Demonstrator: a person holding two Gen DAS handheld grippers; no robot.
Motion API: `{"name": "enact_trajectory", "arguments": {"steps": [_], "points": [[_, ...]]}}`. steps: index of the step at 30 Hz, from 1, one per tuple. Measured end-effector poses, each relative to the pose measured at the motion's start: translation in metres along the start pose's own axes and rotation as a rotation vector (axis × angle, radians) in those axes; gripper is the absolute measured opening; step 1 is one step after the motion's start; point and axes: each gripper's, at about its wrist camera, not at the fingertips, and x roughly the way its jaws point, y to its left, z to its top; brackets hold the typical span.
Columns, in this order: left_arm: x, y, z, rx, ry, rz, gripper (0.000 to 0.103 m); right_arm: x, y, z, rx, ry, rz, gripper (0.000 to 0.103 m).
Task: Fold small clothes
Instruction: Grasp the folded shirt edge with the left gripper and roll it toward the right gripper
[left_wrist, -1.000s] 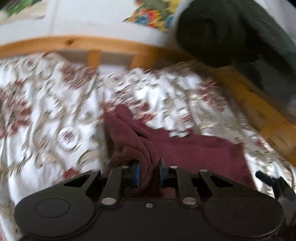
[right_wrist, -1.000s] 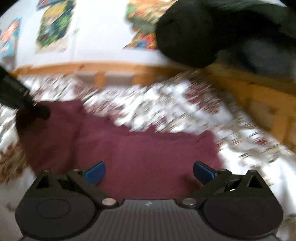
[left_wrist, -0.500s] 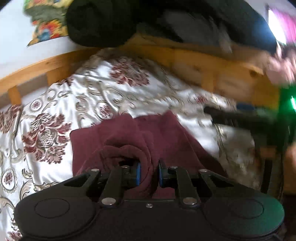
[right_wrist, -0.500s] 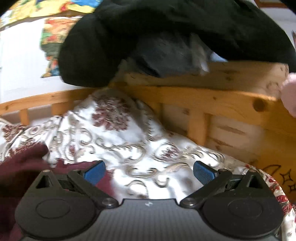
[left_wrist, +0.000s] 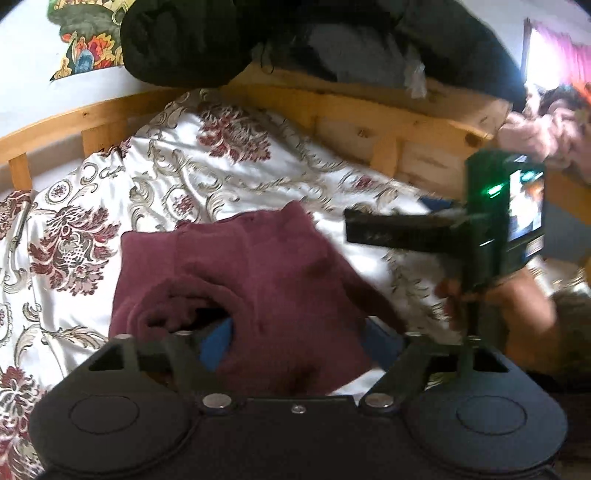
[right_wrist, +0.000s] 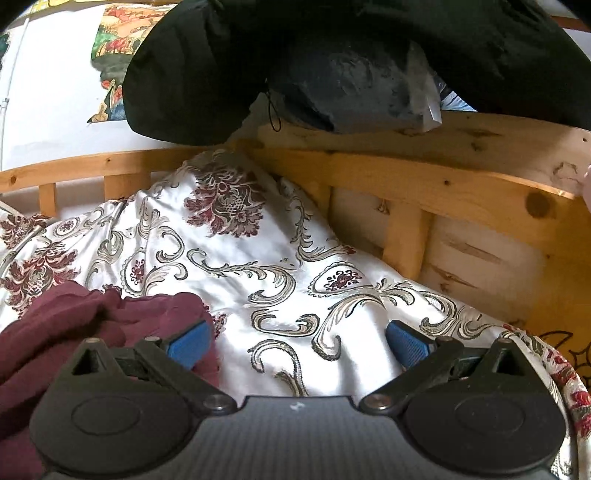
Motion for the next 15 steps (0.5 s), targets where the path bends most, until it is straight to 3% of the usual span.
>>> {"name": "enact_trajectory", "arguments": {"steps": [3, 6, 10, 15], "points": [[-0.010, -0.006, 0.000, -0.004, -0.018, -0.026, 0.088, 0.002, 0.000, -0.001, 0.002, 0.004, -0.006, 0.103], [-0.020, -0.010, 0.000, 0.004, -0.063, -0.002, 0.094, -0.001, 0.000, -0.001, 0.012, -0.008, 0.006, 0.103], [-0.032, -0.008, -0.004, 0.013, -0.152, 0.105, 0.102, -0.006, -0.004, 0.002, 0.062, -0.044, 0.058, 0.103], [-0.022, -0.003, -0.012, 0.042, -0.071, 0.256, 0.102, -0.013, -0.003, 0.003, 0.092, -0.102, 0.111, 0.103]]}}
